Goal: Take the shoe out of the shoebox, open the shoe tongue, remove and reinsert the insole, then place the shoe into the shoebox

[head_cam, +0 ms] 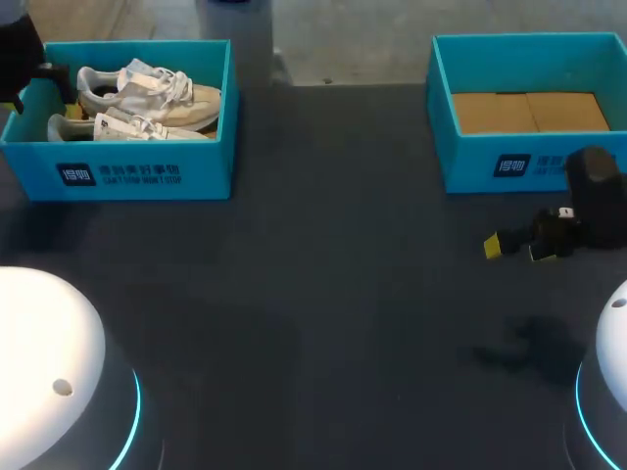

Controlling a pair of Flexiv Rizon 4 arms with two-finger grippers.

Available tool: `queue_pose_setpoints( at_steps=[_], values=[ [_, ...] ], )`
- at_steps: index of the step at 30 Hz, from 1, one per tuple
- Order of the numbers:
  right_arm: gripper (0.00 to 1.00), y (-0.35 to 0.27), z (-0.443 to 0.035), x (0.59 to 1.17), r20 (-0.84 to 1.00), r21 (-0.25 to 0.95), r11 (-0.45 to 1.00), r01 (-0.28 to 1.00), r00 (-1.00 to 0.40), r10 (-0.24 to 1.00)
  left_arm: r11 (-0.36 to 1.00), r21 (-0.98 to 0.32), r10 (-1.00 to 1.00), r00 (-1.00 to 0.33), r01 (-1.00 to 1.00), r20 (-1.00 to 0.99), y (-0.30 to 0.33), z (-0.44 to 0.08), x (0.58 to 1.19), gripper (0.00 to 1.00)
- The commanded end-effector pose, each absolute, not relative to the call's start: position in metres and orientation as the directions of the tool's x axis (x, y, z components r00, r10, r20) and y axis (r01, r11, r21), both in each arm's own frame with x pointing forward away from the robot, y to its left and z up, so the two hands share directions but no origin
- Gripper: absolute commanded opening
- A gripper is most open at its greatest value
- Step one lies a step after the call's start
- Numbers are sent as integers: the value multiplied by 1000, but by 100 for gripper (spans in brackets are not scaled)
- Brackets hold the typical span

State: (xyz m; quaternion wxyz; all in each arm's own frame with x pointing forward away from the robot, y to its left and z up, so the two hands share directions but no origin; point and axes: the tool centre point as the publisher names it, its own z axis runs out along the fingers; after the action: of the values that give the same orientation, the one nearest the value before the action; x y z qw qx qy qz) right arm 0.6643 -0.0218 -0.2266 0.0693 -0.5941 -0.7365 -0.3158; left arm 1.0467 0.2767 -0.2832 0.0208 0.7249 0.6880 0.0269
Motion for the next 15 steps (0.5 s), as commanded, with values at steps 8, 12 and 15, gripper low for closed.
queue_pose_setpoints(
  at_steps=[8, 12, 15],
  values=[
    [100, -21, -227, 664, 476, 382, 94, 919, -283, 833, -80, 46, 997, 81, 996, -20, 277, -314, 1062, 100],
    [100, -21, -227, 664, 476, 382, 94, 919, -283, 833, -81, 27, 996, 82, 996, -34, 282, -319, 1066, 80],
    [100, -21, -227, 664, 476, 382, 94, 919, -283, 833, -90, 14, 996, 90, 996, -25, 283, -324, 1068, 72]
  ],
)
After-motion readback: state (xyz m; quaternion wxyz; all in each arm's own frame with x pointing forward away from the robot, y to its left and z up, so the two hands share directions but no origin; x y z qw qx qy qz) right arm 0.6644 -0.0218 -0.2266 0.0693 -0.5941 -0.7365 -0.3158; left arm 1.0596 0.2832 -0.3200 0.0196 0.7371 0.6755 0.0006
